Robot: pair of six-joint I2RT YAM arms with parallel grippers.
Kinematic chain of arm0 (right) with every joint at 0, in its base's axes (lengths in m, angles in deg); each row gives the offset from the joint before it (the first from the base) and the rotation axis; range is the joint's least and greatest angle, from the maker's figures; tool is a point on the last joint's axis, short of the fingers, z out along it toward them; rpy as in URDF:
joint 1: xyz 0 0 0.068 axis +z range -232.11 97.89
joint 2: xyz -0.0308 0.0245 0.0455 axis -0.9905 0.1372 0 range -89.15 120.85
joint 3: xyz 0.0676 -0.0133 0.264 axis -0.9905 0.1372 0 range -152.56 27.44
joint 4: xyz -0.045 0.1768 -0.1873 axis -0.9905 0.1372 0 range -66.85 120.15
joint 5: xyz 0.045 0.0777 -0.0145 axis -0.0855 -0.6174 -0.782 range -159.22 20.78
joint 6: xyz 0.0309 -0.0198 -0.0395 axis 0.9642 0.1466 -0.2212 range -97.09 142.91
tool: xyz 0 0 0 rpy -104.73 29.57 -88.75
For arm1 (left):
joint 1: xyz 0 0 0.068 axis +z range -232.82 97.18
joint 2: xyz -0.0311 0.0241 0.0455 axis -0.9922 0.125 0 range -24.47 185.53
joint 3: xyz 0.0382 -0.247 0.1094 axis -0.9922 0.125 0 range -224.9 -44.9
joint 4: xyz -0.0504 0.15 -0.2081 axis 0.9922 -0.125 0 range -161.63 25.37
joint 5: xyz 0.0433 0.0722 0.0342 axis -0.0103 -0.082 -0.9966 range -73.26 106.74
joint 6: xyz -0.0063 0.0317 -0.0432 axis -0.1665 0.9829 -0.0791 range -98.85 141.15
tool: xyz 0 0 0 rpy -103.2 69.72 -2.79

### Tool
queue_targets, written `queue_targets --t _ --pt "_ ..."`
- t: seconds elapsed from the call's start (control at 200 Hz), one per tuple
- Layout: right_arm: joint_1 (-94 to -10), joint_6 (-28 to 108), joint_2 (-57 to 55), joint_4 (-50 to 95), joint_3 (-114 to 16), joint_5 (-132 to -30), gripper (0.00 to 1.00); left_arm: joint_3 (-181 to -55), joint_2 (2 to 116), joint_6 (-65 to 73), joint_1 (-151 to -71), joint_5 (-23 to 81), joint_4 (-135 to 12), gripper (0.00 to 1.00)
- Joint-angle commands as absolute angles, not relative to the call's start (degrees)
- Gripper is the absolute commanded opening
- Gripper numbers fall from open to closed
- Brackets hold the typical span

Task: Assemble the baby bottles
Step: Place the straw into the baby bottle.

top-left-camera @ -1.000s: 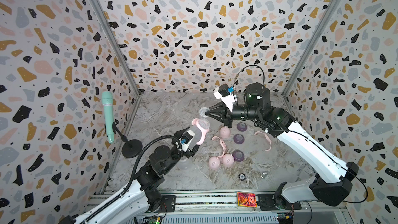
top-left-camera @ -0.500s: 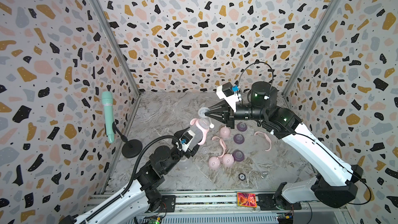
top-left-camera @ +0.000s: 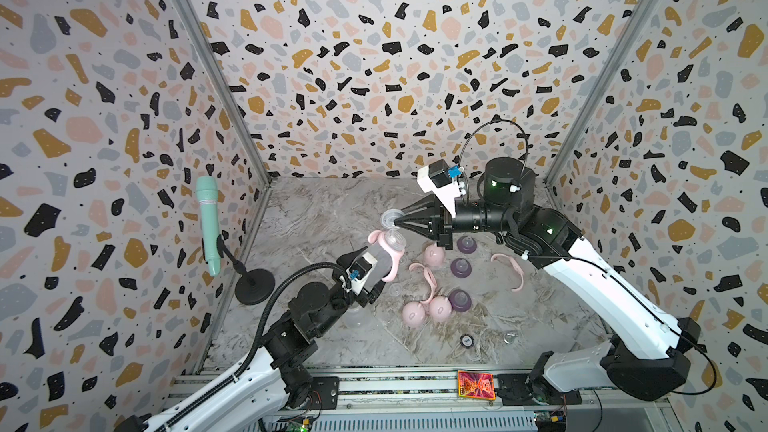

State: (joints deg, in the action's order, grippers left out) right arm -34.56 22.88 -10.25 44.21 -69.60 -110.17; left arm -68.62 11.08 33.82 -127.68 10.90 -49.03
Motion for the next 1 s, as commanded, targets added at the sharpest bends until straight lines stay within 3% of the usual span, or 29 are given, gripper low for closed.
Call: queue_targets --t 0.0,0.225,0.586,0.786,0.996 --pt "-34.3 24.6 -11.6 41.7 -71.2 -112.7 0.00 -67.5 10.1 34.2 -127.9 11.8 -42.1 0.18" --pt "-34.6 27.1 -11.1 41.0 -69.1 -116.4 0.00 -60.9 8.2 34.4 -127.9 14.7 -25.9 0.17" --pt "-35.4 29.4 -12.0 39.8 -64.8 -119.1 0.00 -60.5 7.4 34.8 -127.9 16.1 -24.0 0.17" --pt "-41.0 34.4 -13.3 36.6 -58.7 -130.9 0.00 -59.3 4.8 34.2 -127.9 18.4 -20.6 0.16" --pt "-42.2 34.4 -13.1 38.5 -57.4 -134.3 0.04 -59.9 4.1 35.2 -127.9 21.1 -21.6 0.16"
